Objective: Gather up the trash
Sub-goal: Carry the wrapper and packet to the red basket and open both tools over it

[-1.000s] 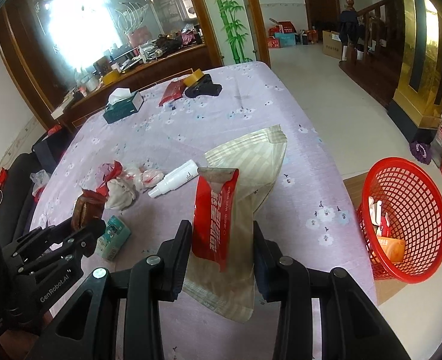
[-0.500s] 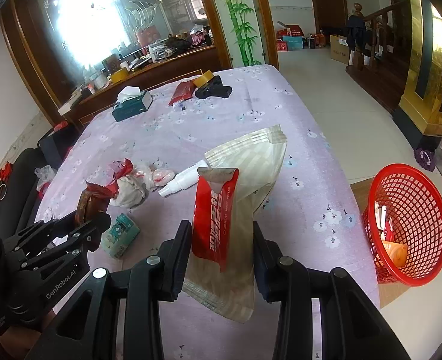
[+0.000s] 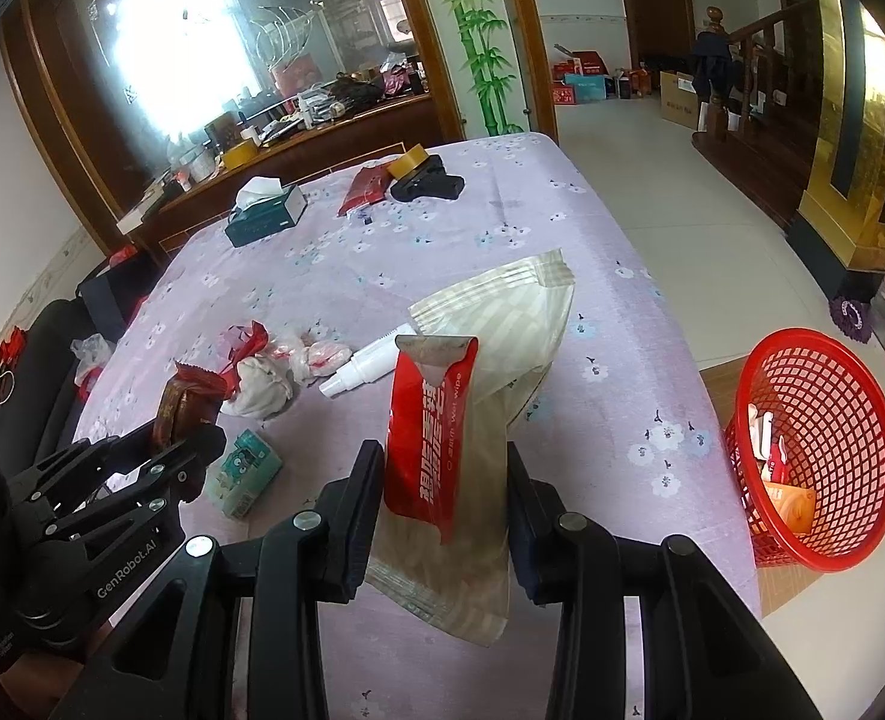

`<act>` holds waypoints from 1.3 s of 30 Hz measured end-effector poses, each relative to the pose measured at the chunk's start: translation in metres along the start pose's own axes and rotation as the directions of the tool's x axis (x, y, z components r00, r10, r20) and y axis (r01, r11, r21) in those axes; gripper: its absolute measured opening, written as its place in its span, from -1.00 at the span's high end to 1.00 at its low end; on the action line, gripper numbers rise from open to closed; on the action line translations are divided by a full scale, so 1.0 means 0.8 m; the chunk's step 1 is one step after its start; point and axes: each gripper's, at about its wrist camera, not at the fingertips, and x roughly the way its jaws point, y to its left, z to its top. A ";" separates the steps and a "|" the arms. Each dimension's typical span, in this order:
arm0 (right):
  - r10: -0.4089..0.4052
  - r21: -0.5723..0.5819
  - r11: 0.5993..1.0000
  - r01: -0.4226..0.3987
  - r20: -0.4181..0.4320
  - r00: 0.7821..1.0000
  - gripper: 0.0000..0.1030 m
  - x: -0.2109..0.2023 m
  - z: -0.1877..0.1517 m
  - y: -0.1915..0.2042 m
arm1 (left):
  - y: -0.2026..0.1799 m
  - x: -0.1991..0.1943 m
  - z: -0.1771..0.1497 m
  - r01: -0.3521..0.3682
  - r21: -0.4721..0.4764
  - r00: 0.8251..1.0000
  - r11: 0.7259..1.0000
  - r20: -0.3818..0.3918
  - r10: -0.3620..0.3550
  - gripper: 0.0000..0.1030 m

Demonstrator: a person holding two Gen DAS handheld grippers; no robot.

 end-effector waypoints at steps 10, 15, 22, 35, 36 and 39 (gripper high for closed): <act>-0.008 0.023 1.000 0.008 -0.001 1.000 0.21 -0.003 0.000 -0.009 | -0.011 0.004 0.001 0.011 0.019 1.000 1.000 -0.005 -0.011 0.34; -0.015 0.038 0.999 0.015 -0.001 1.000 0.21 -0.006 -0.003 -0.017 | -0.021 0.007 0.001 0.023 0.031 1.000 0.999 -0.008 -0.022 0.34; -0.032 0.077 0.996 0.032 0.006 0.999 0.21 -0.015 -0.007 -0.038 | -0.044 0.010 0.005 0.042 0.062 0.999 0.997 -0.009 -0.042 0.34; -0.087 0.191 0.979 0.078 0.035 0.996 0.21 -0.045 -0.017 -0.107 | -0.104 0.016 0.019 0.099 0.147 0.995 0.984 -0.013 -0.098 0.34; -0.092 0.201 0.976 0.083 0.039 0.995 0.21 -0.048 -0.018 -0.114 | -0.110 0.016 0.021 0.108 0.156 0.994 0.982 -0.013 -0.108 0.34; -0.122 0.252 0.962 0.105 0.056 0.991 0.21 -0.064 -0.018 -0.145 | -0.132 0.013 0.031 0.153 0.179 0.988 0.972 -0.010 -0.154 0.34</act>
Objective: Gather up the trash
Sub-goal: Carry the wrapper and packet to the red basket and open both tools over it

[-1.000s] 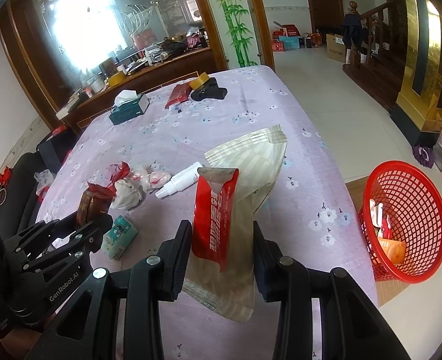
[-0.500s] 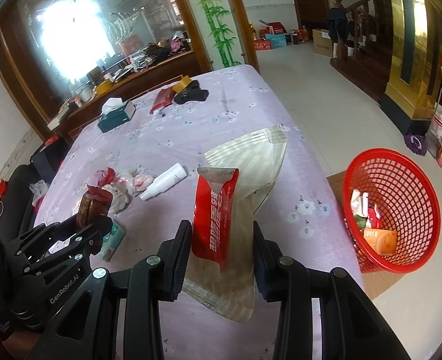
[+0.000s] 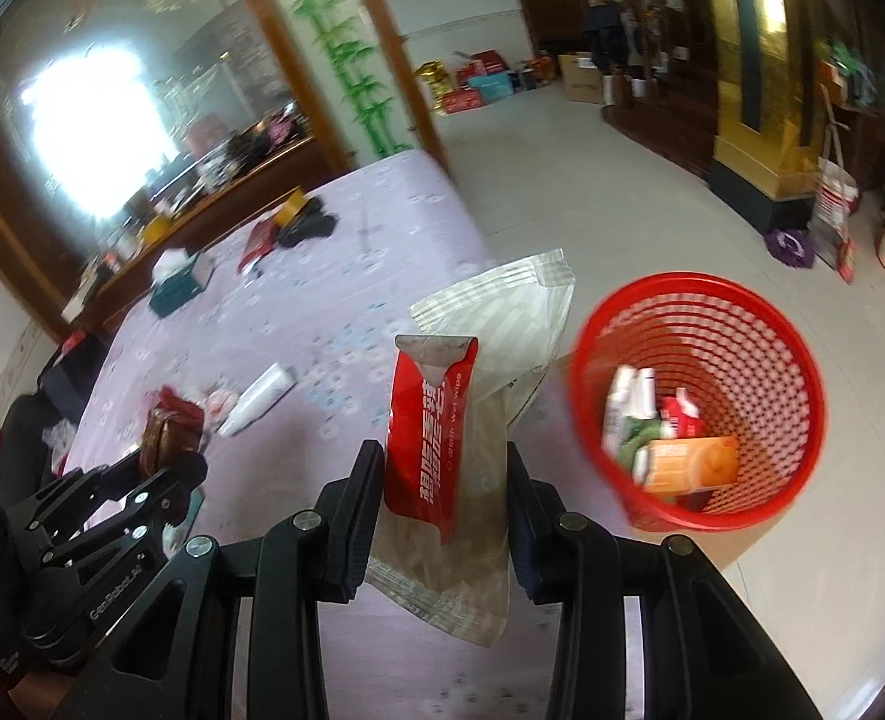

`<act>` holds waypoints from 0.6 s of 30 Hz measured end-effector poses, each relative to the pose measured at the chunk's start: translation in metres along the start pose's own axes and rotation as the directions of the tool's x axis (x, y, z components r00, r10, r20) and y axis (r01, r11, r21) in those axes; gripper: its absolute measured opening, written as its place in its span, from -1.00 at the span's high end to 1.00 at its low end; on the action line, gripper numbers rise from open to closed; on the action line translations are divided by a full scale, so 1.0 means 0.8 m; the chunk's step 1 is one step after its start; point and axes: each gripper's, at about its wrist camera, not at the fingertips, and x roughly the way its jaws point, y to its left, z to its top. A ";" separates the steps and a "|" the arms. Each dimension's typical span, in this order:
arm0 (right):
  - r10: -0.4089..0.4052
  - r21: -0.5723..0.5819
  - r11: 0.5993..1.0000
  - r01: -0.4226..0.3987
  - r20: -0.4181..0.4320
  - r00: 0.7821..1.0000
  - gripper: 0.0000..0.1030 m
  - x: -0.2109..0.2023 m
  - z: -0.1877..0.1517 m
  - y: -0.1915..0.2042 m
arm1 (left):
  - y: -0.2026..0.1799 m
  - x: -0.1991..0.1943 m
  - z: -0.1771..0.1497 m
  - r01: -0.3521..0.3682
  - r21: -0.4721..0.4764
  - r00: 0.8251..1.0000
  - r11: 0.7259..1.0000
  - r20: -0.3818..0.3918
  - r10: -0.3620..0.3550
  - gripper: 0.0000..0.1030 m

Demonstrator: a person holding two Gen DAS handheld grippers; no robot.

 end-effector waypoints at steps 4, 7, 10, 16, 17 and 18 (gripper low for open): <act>-0.040 0.072 0.997 0.037 0.031 0.999 0.21 -0.017 0.014 -0.041 | -0.035 0.004 0.020 0.080 0.037 0.997 0.996 -0.001 -0.080 0.34; -0.072 0.125 0.990 0.066 0.045 0.996 0.21 -0.028 0.024 -0.077 | -0.069 0.011 0.037 0.161 0.059 0.987 0.985 -0.023 -0.160 0.34; -0.094 0.161 0.983 0.085 0.049 0.994 0.20 -0.037 0.032 -0.109 | -0.102 0.018 0.051 0.230 0.085 0.973 0.970 -0.039 -0.227 0.34; -0.113 0.220 0.970 0.100 0.050 0.992 0.20 -0.049 0.047 -0.164 | -0.169 0.045 0.074 0.332 0.112 0.942 0.936 -0.084 -0.324 0.34; -0.113 0.221 0.970 0.100 0.048 0.992 0.20 -0.049 0.048 -0.170 | -0.180 0.053 0.077 0.340 0.115 0.939 0.933 -0.094 -0.331 0.34; -0.111 0.226 0.969 0.098 0.044 0.993 0.20 -0.048 0.050 -0.177 | -0.185 0.058 0.079 0.345 0.114 0.937 0.932 -0.100 -0.335 0.34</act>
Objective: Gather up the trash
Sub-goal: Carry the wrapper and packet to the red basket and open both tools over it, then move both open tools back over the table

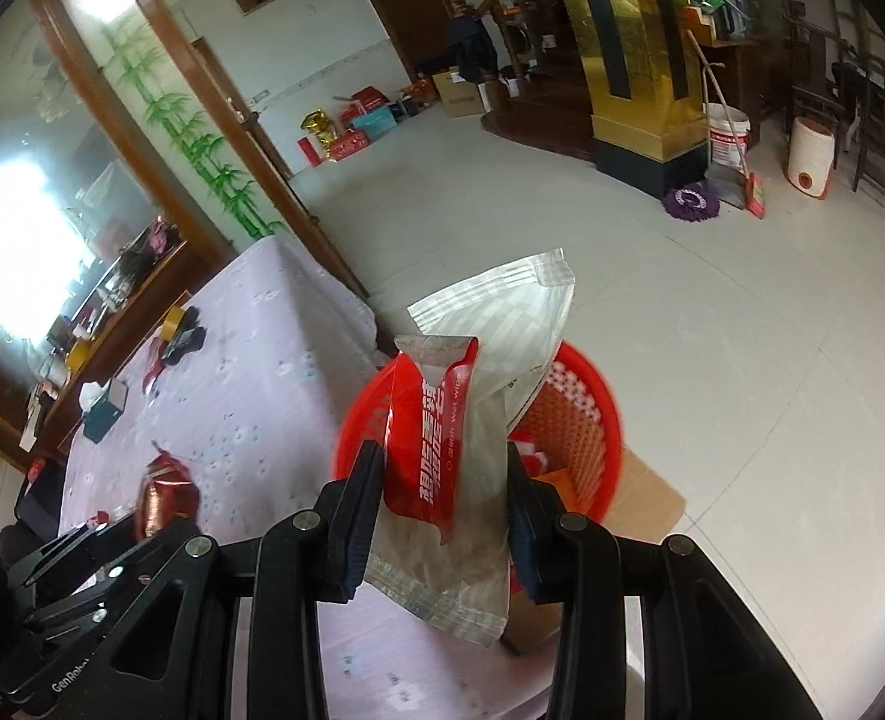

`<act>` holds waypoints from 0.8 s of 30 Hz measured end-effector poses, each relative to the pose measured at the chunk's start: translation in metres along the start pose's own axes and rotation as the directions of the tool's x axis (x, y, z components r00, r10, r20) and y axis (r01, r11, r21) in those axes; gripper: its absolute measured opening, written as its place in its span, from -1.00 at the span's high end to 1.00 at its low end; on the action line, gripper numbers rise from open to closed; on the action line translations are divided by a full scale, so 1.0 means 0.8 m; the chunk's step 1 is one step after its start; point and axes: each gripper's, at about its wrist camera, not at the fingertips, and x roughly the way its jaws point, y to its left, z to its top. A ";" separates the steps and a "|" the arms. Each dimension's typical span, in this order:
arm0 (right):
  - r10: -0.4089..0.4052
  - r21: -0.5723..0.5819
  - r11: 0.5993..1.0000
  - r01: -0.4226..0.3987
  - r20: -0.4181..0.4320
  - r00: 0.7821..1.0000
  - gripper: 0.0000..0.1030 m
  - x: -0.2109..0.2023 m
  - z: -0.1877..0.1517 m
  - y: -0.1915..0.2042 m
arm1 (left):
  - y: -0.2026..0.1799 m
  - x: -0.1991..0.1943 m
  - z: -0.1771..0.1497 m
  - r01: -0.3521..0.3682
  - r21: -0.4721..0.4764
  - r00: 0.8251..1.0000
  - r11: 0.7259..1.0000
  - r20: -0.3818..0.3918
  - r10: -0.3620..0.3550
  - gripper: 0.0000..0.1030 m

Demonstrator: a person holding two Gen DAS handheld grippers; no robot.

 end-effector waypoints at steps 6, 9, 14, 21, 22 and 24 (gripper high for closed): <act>-0.011 0.003 1.000 0.011 -0.026 1.000 0.19 0.018 0.014 -0.028 | -0.014 0.038 0.017 0.019 -0.010 0.999 1.000 -0.028 -0.019 0.34; -0.015 -0.007 1.000 0.015 -0.041 0.999 0.17 0.030 0.022 -0.034 | -0.017 0.048 0.026 0.021 -0.013 0.999 1.000 -0.029 -0.021 0.33; -0.001 -0.020 1.000 -0.001 -0.074 0.997 -0.01 0.048 0.034 -0.037 | -0.020 0.053 0.035 0.016 -0.031 1.000 0.999 -0.005 -0.017 -0.09; -0.025 -0.030 0.999 0.024 -0.020 0.999 -0.19 0.032 0.036 -0.031 | -0.002 0.028 0.028 -0.015 -0.054 1.000 0.998 0.022 0.016 -0.11; -0.027 -0.033 0.999 0.027 -0.013 1.000 -0.19 0.028 0.034 -0.026 | 0.002 0.021 0.024 -0.026 -0.057 0.999 0.998 0.030 0.027 -0.12; -0.022 -0.042 0.999 0.022 -0.009 1.000 -0.19 0.024 0.031 -0.016 | 0.011 0.006 0.018 -0.046 -0.064 0.998 0.997 0.045 0.049 -0.15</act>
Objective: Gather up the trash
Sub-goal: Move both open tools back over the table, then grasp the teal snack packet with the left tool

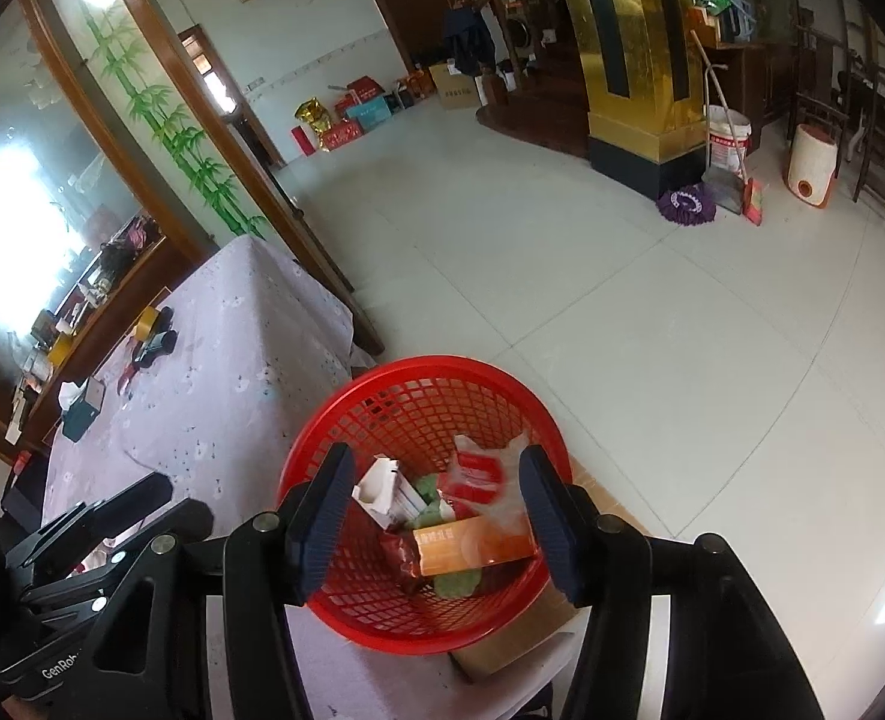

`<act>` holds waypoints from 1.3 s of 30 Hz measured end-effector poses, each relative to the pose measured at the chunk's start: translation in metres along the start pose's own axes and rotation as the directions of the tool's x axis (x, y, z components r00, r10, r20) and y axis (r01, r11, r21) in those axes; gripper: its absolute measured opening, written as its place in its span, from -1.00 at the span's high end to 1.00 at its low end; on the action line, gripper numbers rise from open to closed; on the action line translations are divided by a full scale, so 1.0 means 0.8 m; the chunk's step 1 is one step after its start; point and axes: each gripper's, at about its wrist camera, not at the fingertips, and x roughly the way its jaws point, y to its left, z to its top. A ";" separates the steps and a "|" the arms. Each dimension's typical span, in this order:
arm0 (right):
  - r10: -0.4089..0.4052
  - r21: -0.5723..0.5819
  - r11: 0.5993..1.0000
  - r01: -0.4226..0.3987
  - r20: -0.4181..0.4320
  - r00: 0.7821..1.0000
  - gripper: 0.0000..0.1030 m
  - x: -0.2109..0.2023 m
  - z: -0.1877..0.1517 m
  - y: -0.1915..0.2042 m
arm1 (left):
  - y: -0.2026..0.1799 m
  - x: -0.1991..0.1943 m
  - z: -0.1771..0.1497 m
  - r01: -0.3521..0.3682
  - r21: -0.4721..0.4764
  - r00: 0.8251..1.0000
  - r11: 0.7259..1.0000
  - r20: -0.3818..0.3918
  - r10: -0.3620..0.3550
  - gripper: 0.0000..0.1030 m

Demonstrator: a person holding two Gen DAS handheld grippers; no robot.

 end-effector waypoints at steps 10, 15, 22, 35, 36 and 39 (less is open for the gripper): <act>0.105 -0.095 0.989 -0.109 -0.048 0.993 -0.19 -0.003 -0.041 0.101 | 0.080 -0.076 -0.052 -0.105 -0.072 0.994 0.992 0.037 0.108 -0.17; 0.158 -0.178 0.969 -0.174 -0.104 0.982 -0.19 0.004 -0.069 0.164 | 0.125 -0.106 -0.082 -0.151 -0.135 0.987 0.979 0.029 0.156 -0.22; 0.227 -0.282 0.920 -0.274 -0.187 0.956 -0.19 0.014 -0.107 0.239 | 0.211 -0.142 -0.142 -0.250 -0.245 0.967 0.937 -0.023 0.252 -0.26; 0.250 -0.364 0.869 -0.334 -0.258 0.933 -0.19 0.026 -0.145 0.311 | 0.379 -0.154 -0.244 -0.379 -0.407 0.925 0.831 -0.182 0.333 -0.28; 0.248 -0.365 0.869 -0.333 -0.261 0.933 -0.19 0.026 -0.146 0.312 | 0.385 -0.150 -0.249 -0.365 -0.412 0.930 0.835 -0.193 0.311 -0.28; 0.239 -0.366 0.871 -0.327 -0.265 0.934 -0.19 0.030 -0.148 0.315 | 0.390 -0.135 -0.255 -0.350 -0.395 0.933 0.849 -0.223 0.281 -0.28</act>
